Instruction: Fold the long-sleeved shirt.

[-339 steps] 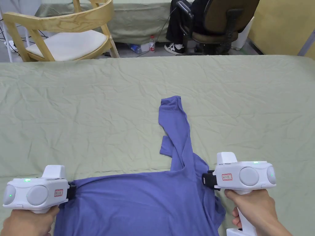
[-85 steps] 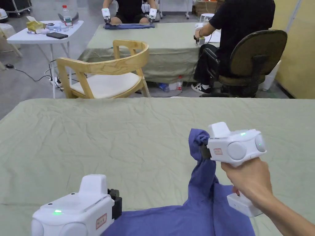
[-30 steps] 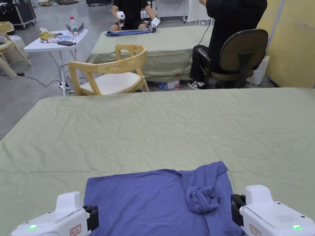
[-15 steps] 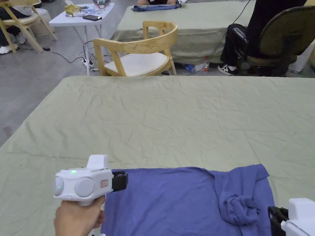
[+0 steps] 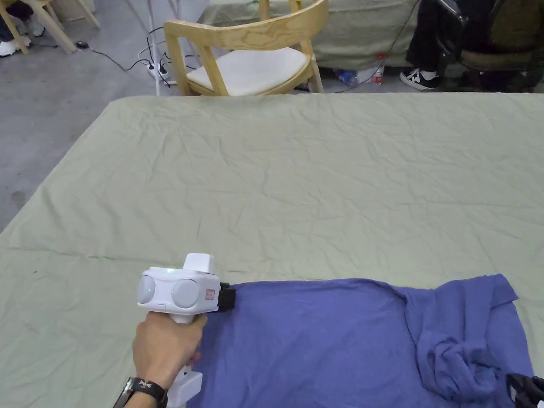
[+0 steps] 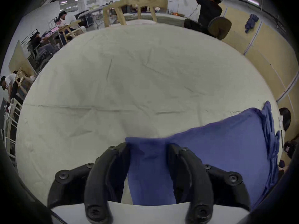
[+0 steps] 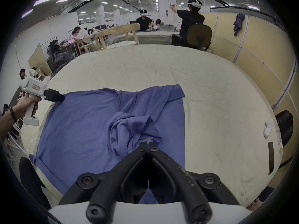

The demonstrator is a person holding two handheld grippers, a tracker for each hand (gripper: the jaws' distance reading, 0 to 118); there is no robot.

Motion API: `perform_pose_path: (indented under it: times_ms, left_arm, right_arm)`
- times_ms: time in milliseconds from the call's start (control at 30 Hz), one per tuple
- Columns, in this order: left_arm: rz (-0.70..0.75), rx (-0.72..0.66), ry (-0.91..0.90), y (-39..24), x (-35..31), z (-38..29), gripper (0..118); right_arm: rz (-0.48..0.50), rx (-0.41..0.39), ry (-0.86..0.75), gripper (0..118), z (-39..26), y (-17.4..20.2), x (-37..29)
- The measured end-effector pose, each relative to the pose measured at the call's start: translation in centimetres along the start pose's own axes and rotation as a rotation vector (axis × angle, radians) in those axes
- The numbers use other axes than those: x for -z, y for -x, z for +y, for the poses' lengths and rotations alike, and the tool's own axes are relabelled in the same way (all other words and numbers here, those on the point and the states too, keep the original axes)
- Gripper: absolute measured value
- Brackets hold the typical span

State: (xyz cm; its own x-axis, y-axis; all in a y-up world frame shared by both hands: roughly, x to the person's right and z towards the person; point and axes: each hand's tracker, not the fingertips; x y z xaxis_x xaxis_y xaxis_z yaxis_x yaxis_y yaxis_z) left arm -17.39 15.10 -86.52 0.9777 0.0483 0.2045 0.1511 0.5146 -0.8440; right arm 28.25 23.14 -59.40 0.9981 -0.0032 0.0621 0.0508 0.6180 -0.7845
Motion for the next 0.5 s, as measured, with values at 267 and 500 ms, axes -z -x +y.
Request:
perform_pose_path:
  times_ms: [267, 500]
  left_arm:
    - [0.008, -0.005, -0.028, -1.1, -0.1, -0.8, 3]
    - [-0.011, -0.050, -0.003, -1.1, 0.0, -1.0, 3]
  right_arm:
    - [0.026, 0.015, 0.006, 0, 0.2, -0.6, -0.1]
    - [0.070, -0.019, 0.052, 74, 8.1, -3.5, 1.6]
